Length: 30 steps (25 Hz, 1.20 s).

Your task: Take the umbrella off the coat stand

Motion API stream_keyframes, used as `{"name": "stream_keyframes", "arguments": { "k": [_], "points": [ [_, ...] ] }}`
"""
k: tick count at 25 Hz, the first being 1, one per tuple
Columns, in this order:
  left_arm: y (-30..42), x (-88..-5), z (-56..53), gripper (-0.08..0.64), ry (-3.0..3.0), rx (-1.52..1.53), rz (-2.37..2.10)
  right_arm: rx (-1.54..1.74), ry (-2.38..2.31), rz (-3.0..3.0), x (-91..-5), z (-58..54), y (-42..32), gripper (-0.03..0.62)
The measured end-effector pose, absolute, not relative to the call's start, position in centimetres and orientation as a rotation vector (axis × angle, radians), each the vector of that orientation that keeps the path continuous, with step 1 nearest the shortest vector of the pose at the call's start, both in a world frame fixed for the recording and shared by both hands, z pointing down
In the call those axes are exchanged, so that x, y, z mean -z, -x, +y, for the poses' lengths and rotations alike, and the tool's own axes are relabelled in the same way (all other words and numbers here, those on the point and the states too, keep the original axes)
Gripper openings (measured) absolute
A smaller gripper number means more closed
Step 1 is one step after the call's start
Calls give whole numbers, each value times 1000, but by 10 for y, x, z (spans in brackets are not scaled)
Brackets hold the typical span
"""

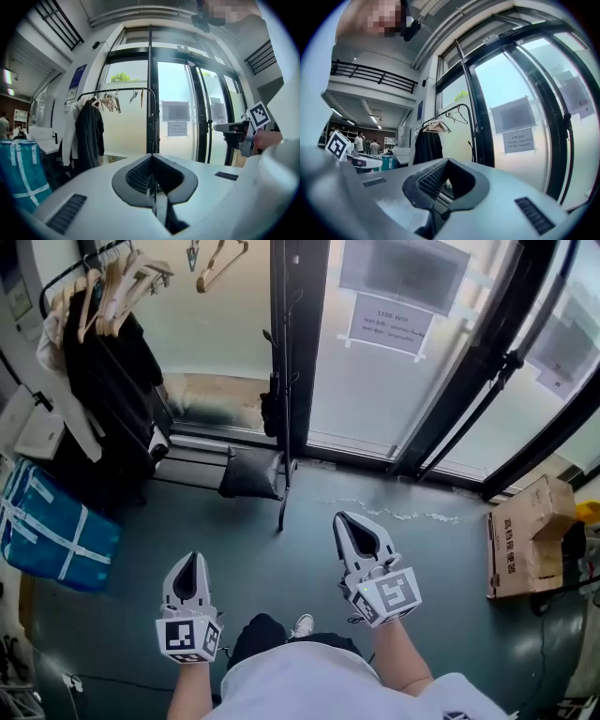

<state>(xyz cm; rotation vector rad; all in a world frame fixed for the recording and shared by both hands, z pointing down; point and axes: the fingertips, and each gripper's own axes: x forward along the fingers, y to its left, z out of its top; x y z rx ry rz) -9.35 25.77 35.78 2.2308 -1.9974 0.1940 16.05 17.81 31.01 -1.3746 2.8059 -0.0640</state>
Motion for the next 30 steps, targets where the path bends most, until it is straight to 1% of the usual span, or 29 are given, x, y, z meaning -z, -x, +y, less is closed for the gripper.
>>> {"name": "stream_keyframes", "arguments": {
  "k": [6, 11, 16, 23, 30],
  "points": [
    [107, -378, 264, 23, -2143, -235, -2019, 158, 1342, 2852, -339, 173, -152, 18],
    [117, -390, 229, 23, -2142, -203, -1974, 183, 1354, 2879, -351, 148, -135, 18],
    [136, -391, 170, 23, -2201, -189, -1920, 213, 1401, 2882, -358, 98, -108, 18],
    [188, -386, 68, 23, -2276, -149, -1832, 129, 1438, 2869, -333, 14, -33, 18],
    [191, -376, -9, 23, -2444, -160, -1640, 38, 1711, 2643, -307, -26, -31, 18]
  ]
}}
